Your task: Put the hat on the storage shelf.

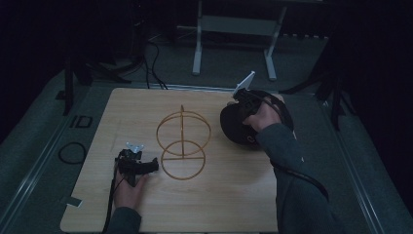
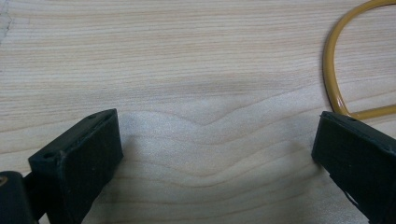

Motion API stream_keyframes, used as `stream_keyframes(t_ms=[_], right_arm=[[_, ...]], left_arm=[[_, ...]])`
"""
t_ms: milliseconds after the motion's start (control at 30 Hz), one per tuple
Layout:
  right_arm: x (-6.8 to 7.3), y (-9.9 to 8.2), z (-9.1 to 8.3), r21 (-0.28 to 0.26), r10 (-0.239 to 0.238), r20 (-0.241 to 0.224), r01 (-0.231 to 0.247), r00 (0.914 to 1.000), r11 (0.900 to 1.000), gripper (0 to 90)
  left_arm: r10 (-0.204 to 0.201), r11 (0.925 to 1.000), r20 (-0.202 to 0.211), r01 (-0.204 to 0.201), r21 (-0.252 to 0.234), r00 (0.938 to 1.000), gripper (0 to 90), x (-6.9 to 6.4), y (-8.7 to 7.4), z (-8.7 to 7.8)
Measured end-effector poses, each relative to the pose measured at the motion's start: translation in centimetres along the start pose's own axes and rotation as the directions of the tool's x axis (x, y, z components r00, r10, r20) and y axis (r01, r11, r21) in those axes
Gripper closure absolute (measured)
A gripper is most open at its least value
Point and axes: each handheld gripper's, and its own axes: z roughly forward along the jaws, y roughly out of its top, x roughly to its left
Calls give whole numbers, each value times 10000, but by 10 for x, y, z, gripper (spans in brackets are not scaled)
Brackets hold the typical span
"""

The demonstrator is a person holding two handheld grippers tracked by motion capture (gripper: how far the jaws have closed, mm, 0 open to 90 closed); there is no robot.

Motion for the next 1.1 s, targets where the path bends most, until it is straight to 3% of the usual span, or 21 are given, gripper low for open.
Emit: stream_keyframes(t_ms=[333,500,1100], right_arm=[[7,6,-30,-465,-31,-98,26,9999,9989,801],[11,10,-37,-516,0,-130,-6,9999,9987,800],[28,11,-71,-1283,-614,-416,556,9972,9902,795]], left_arm=[[16,10000,5,-16,20,10000,12,0,0,0],[9,10000,6,-9,17,10000,12,0,0,0],[-14,10000,5,14,-1,10000,12,0,0,0]])
